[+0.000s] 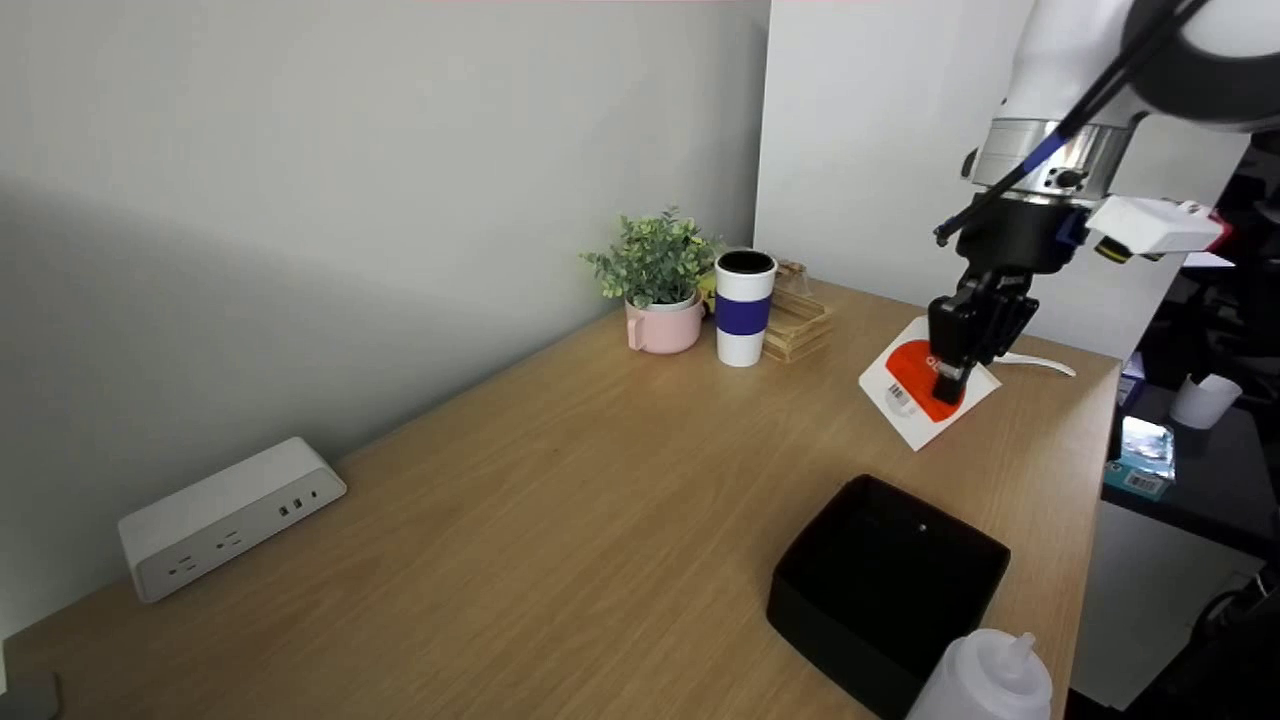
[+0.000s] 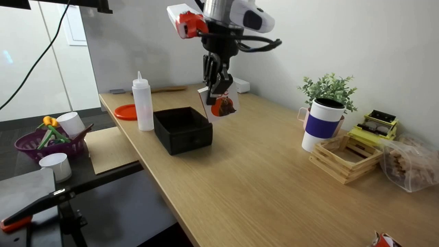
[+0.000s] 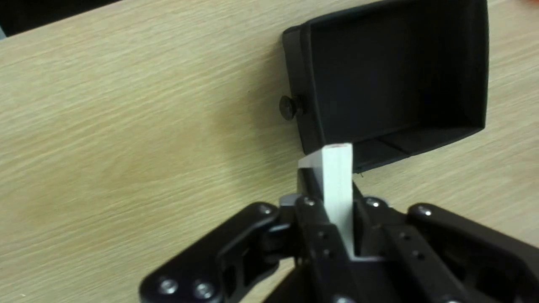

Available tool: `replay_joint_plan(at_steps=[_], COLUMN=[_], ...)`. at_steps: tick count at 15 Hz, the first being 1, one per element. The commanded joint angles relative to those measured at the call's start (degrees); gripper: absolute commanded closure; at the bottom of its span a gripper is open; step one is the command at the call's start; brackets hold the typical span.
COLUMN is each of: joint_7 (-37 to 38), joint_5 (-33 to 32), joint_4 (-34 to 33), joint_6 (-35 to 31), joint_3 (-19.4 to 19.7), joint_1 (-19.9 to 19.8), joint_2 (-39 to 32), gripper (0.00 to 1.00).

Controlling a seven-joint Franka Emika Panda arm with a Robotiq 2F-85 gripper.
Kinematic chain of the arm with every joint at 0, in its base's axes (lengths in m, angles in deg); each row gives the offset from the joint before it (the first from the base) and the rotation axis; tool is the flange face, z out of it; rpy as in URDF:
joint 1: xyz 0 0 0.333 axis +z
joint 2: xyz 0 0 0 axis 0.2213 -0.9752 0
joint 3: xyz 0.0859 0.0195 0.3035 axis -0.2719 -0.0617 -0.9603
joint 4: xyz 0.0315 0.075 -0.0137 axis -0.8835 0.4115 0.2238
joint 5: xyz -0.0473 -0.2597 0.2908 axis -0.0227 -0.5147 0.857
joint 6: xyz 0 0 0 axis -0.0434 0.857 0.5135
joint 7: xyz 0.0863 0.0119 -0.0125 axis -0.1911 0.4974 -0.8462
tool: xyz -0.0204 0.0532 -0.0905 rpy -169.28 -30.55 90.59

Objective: Remove the orange book from the black box

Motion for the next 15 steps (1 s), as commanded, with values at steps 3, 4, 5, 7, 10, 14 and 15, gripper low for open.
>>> replay_joint_plan(at_steps=[3, 4, 5, 7, 10, 14, 15], joint_7=[-5.5, -4.7, -4.0, -2.4, 0.8, 7.2, 9.0], joint_5=[6.2, 5.7, 5.3, 4.8, 4.1, 2.9, 2.6], joint_4=[-11.5, -12.9, -14.1, -15.9, -17.1, -18.4, -18.9], joint_6=[6.3, 7.8, 9.1, 11.0, 13.3, 17.5, 18.9], joint_3=[-0.2, -0.1, -0.1, 0.1, 0.6, 1.7, 2.0], joint_1=[-3.5, -4.0, -4.3, -4.8, -5.1, -4.7, -4.7], joint_2=[-12.0, -13.3, -14.4, -16.0, -16.8, -17.4, -17.6], gripper=[0.96, 0.96, 0.96, 0.96, 0.96, 0.96, 0.96])
